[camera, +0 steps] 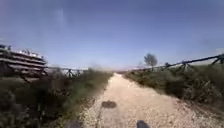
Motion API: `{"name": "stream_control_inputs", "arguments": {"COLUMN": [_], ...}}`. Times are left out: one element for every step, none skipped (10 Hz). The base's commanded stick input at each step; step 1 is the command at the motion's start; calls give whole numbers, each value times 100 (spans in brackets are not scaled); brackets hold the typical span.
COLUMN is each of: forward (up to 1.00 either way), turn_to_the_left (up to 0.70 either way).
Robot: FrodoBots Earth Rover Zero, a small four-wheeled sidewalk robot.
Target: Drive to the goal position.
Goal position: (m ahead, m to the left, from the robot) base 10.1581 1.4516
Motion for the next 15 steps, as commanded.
{"name": "stream_control_inputs", "arguments": {"forward": [70, 70, 70, 70, 70, 70, 70, 70, 70, 70, 70, 70, 70, 70, 70], "turn_to_the_left": [0, 0, 0, 0, 0, 0, 0, 0, 0, 0, 0, 0, 0, 0, 0]}}
